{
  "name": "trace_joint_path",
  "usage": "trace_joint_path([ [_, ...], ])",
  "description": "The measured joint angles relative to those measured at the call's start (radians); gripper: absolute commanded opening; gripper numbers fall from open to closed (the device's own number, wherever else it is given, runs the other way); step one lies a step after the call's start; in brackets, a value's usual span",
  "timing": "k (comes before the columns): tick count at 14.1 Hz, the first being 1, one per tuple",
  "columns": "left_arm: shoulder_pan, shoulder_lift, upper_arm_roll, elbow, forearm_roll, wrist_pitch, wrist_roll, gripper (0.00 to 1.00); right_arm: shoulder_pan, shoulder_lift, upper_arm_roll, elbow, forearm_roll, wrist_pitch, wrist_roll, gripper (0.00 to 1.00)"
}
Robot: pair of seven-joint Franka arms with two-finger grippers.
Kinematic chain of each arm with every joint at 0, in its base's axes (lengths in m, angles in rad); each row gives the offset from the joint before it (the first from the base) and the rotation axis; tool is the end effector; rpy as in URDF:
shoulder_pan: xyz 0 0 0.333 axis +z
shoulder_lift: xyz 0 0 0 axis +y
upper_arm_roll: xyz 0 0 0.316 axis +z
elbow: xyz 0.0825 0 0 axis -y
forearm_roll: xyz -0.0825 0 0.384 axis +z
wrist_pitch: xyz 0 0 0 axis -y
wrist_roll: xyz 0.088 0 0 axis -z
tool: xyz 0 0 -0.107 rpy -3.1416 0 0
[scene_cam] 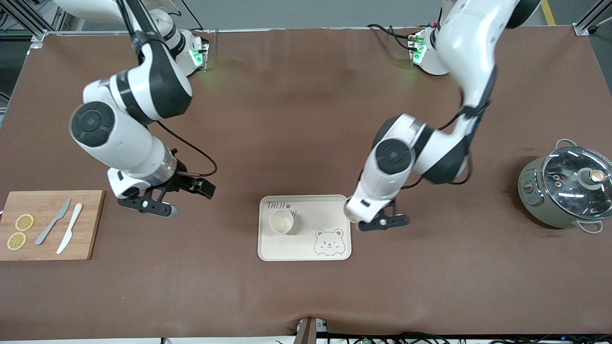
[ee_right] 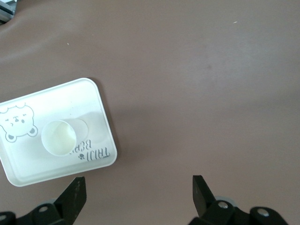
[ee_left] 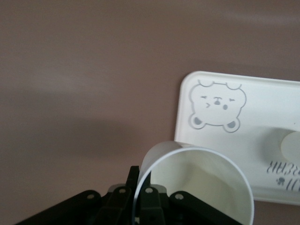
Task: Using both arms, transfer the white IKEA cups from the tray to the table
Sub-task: 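Lift the cup with the left gripper while the right gripper reaches the tray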
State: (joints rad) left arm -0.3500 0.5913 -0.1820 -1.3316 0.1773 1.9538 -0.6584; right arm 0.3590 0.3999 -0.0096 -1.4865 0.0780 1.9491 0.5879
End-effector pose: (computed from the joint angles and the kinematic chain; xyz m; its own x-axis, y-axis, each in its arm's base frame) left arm 0.6441 -0.3326 0.3952 0.9930 0.0944 0.0716 0.0966 -0.9949 -0.0279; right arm 0.6408 0.2400 0.4501 0.9651 -0.2616 0.0123 -0.2594 -0.9613 -0.0928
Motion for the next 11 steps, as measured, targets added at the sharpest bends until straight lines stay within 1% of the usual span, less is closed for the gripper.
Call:
trace_joint_path([
  [1, 0.026, -0.061, 0.000, -0.006, 0.000, -0.084, 0.051, 0.00, 0.015, 0.019, 0.000, 0.004, 0.000, 0.017, 0.019, 1.00],
  [2, 0.054, -0.117, -0.001, -0.024, 0.000, -0.141, 0.099, 0.00, 0.031, 0.040, 0.000, 0.012, 0.000, 0.024, 0.036, 1.00],
  [3, 0.086, -0.170, -0.003, -0.061, -0.005, -0.164, 0.150, 0.00, 0.045, 0.061, 0.000, 0.025, 0.000, 0.026, 0.049, 1.00],
  [5, 0.178, -0.276, -0.006, -0.172, -0.077, -0.158, 0.312, 0.00, 0.063, 0.098, 0.000, 0.045, 0.000, 0.026, 0.069, 1.00],
  [9, 0.443, -0.487, -0.006, -0.454, -0.282, -0.095, 0.774, 0.00, 0.083, 0.172, -0.001, 0.081, 0.000, 0.030, 0.073, 1.00],
  [11, 0.531, -0.556, -0.004, -0.577, -0.319, -0.041, 0.923, 0.00, 0.096, 0.223, 0.000, 0.119, 0.001, 0.032, 0.078, 1.00],
])
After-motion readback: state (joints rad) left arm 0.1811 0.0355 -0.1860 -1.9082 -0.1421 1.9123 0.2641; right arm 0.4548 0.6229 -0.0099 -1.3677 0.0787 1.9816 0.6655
